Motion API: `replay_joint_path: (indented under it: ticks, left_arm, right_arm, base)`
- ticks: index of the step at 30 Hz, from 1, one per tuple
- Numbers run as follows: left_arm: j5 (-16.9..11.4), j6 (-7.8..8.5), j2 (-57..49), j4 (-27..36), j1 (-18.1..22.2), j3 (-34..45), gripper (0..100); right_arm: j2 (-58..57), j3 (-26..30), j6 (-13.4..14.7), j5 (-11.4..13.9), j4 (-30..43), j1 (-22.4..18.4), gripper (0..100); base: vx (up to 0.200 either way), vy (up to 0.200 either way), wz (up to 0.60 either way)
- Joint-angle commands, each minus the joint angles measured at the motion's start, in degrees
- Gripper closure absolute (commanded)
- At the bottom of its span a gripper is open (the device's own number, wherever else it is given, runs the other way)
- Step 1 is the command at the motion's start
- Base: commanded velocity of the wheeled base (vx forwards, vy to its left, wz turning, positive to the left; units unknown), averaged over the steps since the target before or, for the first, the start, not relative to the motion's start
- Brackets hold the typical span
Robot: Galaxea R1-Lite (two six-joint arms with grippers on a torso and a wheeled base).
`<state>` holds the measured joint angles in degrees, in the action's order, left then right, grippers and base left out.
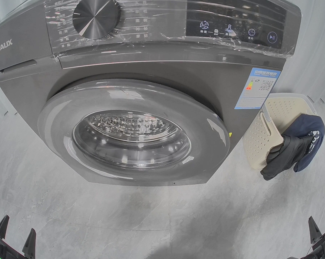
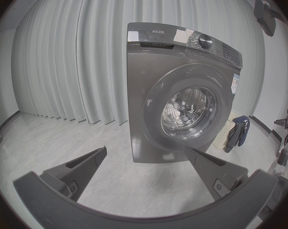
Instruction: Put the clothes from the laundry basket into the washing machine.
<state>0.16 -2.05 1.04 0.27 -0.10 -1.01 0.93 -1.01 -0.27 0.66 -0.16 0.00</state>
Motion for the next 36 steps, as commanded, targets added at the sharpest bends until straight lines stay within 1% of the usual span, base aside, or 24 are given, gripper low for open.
replay_joint_path:
  ticks: [1, 8, 17, 25, 26, 36]
  left_arm:
    - [0.0, -0.06, -0.6, 0.0, 0.0, 0.8, 0]
    - [0.0, 0.03, -0.7, 0.0, 0.0, 0.8, 0]
    - [0.0, 0.03, -0.6, 0.0, 0.0, 0.8, 0]
    - [0.0, 0.11, -0.6, 0.0, 0.0, 0.8, 0]
    - [0.0, -0.06, -0.6, 0.0, 0.0, 0.8, 0]
    - [0.0, 0.03, -0.6, 0.0, 0.0, 0.8, 0]
  right_arm:
    - [-0.2, 0.9, 0.0, 0.0, 0.0, 0.0, 0]
    - [-0.2, 1.0, 0.0, 0.0, 0.0, 0.0, 0]
    - [-0.2, 0.9, 0.0, 0.0, 0.0, 0.0, 0]
    - [-0.2, 0.9, 0.0, 0.0, 0.0, 0.0, 0]
    - [-0.2, 0.9, 0.0, 0.0, 0.0, 0.0, 0]
    - [-0.2, 1.0, 0.1, -0.1, 0.0, -0.1, 0]
  base:
    - [0.0, 0.2, 0.0]
    - [0.0, 0.2, 0.0]
    - [0.0, 0.0, 0.0]
    - [0.2, 0.0, 0.0]
    - [0.2, 0.0, 0.0]
    - [0.0, 0.0, 0.0]
